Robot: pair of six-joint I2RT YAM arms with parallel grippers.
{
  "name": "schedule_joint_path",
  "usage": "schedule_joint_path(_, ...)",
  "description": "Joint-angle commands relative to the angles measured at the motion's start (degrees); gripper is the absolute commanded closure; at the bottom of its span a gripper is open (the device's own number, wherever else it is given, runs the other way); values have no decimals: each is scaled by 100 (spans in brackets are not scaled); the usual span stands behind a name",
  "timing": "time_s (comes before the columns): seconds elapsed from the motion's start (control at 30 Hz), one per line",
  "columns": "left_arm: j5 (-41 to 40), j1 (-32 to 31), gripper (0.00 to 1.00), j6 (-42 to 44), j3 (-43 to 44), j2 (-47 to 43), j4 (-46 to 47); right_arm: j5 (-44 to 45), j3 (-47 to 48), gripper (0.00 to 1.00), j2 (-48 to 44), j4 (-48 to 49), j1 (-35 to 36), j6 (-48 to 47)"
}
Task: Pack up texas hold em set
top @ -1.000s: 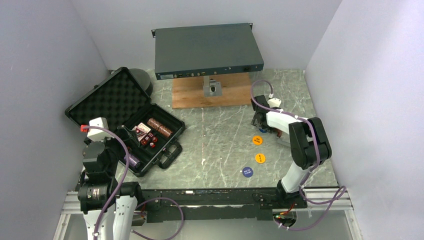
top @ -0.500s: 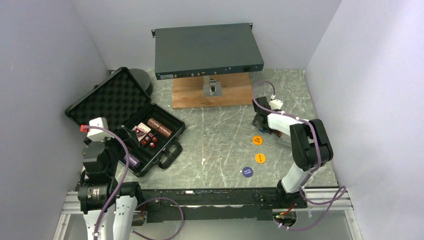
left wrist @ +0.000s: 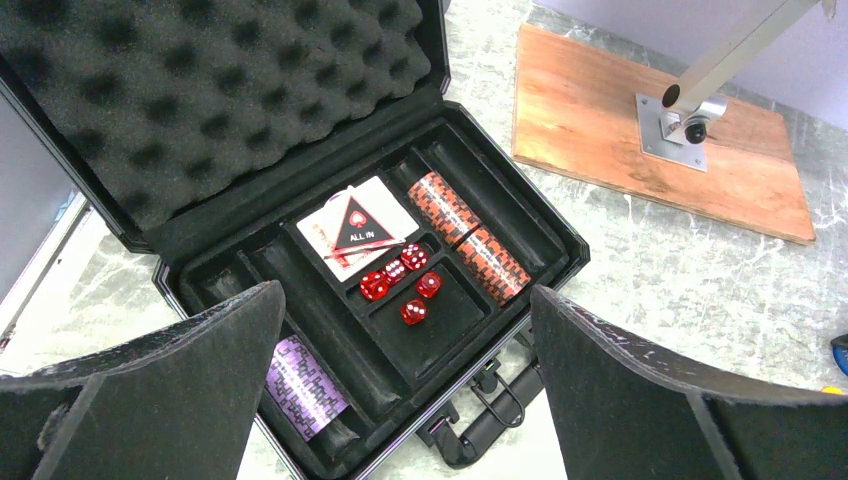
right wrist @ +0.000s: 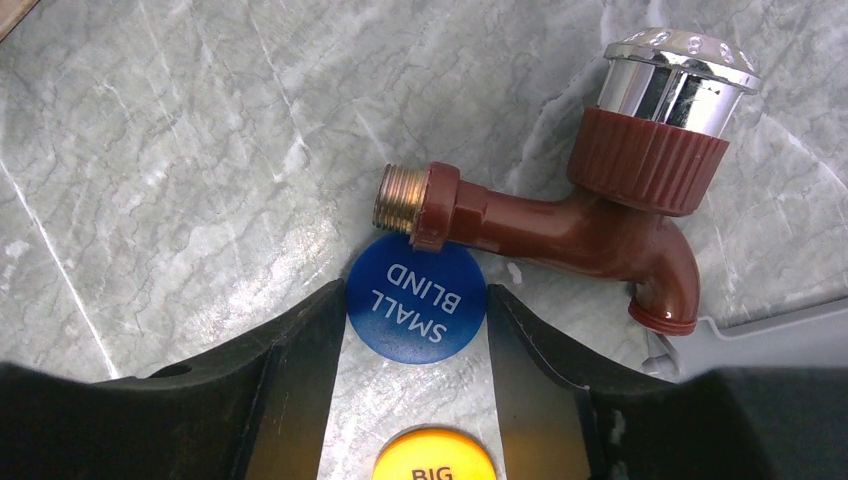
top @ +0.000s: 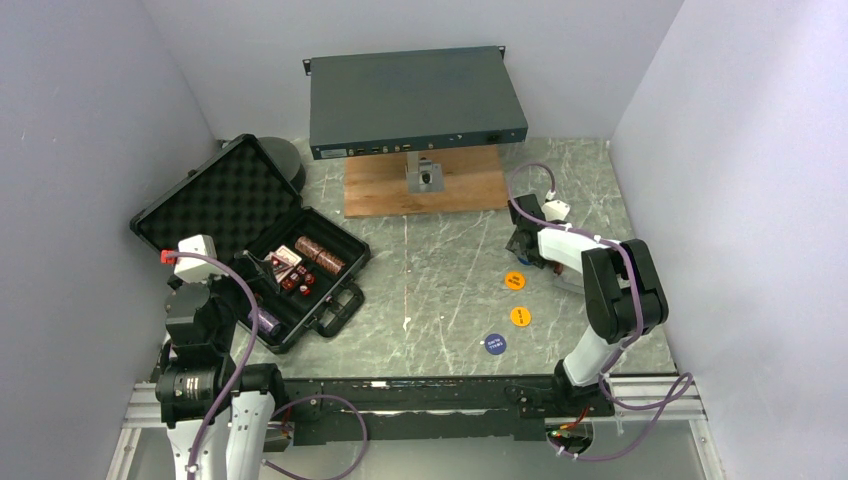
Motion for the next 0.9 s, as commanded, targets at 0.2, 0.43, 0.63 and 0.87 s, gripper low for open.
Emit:
schedule_joint_path(0.2,116,37,0,92,15,67,216,-253,-207,61,87,-231,-68,81)
schedule_joint_path(0.43,137,37,0,98,14,114,220,-405,-386,87,-269,40,-58,-143)
schedule_joint_path(0.63,137,45,0,90,14,142,220,-531,-468,100,-717,104,-49,-319)
schedule_joint_path(0.87,138,41,0,94,14,164,220,-831,-554,100,-1173,246,3,-442)
